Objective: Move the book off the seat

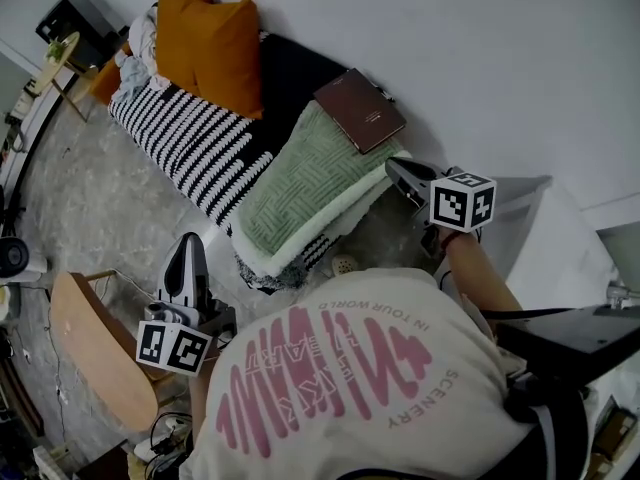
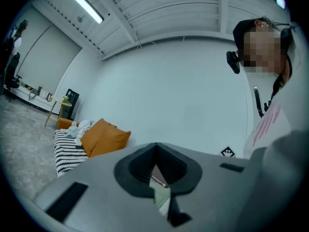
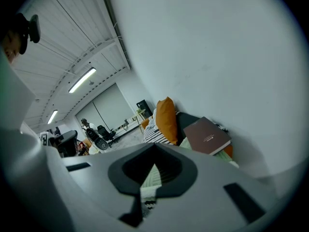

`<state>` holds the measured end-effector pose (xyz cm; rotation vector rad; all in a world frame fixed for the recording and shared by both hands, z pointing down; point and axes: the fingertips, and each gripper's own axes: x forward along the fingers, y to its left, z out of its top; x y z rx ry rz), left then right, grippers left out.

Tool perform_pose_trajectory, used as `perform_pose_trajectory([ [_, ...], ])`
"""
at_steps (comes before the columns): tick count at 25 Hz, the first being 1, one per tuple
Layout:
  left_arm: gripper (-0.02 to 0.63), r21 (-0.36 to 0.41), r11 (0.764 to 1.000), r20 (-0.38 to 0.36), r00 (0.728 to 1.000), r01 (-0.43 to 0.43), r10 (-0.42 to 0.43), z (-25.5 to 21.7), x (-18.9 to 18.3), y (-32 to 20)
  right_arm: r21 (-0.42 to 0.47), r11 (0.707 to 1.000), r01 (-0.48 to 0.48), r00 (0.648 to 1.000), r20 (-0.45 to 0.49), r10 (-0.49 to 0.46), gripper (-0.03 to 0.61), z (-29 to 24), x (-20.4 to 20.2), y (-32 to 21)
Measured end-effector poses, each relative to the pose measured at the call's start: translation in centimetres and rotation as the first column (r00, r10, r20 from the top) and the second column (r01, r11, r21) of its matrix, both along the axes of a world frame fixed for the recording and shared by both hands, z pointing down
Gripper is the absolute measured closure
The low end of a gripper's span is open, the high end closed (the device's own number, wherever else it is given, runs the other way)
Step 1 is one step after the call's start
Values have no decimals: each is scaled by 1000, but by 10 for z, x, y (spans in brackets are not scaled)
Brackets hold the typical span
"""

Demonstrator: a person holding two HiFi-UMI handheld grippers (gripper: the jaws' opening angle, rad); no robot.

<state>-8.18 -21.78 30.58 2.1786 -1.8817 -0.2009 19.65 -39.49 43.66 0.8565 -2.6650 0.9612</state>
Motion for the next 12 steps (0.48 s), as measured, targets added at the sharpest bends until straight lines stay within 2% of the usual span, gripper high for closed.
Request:
perform_pose_trajectory([
  [12,606,-4,999,17,999,32,-32,-5,3,-47,-98,995,9,1000,-8,-10,568,36,10,-35],
])
